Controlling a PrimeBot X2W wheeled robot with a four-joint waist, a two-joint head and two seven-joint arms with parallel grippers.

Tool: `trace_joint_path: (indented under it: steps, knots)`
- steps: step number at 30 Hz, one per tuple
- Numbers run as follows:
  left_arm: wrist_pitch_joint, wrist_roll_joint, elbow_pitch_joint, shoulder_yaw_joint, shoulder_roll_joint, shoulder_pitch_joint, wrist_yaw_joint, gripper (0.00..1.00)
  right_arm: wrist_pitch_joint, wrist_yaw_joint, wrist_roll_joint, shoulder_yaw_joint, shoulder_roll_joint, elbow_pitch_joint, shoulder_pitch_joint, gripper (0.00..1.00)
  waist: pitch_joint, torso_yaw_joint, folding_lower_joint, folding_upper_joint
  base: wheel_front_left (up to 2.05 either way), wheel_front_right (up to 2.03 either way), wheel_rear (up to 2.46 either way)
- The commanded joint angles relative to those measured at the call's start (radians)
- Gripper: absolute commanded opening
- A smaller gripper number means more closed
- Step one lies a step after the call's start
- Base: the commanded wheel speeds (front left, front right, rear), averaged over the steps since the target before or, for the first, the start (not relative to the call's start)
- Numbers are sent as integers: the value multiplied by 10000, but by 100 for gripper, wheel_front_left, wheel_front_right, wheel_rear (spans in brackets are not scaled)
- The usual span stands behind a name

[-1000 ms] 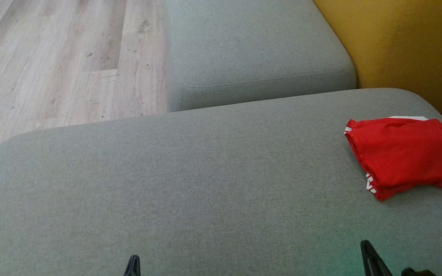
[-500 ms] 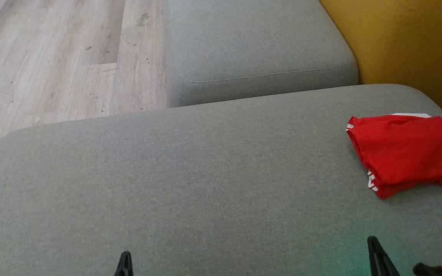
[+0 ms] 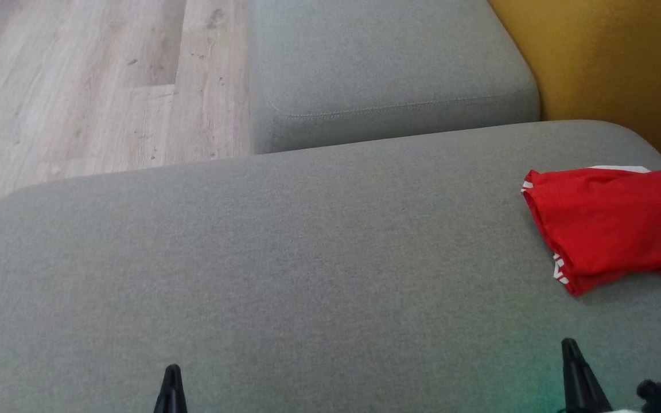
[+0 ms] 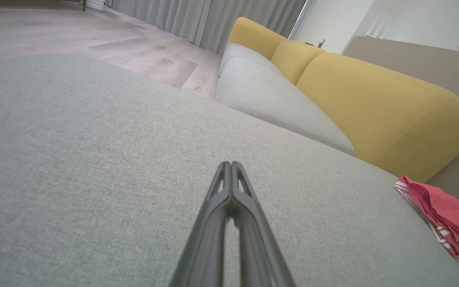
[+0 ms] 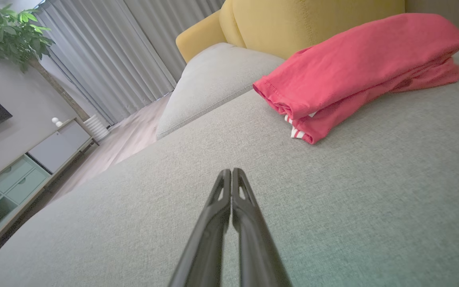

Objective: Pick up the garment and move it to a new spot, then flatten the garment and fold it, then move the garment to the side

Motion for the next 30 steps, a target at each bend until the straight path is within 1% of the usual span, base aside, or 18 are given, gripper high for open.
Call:
trace_joint_path:
  steps: [1, 30]
  knots:
    - [67, -271, -231, 208, 107, -506, -74, 0, 82, -2, 302, -26, -43, -297, -588, 0, 16, 5, 0, 0, 0, 0, 0]
    - [780, -3573, 123, 867, 175, -1496, -505, 0, 842, -4, 3619, -350, -23, -245, -1454, 0, 377, 105, -1, 0, 0, 0, 0]
